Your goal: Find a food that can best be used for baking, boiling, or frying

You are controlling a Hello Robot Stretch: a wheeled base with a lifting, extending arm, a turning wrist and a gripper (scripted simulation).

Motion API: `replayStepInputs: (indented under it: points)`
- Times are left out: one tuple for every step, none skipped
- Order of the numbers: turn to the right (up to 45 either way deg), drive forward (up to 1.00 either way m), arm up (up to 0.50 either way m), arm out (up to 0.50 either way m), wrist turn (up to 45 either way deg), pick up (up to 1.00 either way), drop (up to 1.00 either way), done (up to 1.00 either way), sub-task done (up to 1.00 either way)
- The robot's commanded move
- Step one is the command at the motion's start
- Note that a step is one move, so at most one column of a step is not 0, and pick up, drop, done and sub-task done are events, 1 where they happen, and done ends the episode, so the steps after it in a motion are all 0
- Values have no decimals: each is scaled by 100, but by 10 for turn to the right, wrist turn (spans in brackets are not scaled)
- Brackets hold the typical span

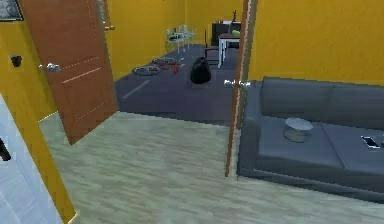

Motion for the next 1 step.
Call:
replayStepInputs:
  points:
    - [-60,0,0,0,0,0,0,0,0]
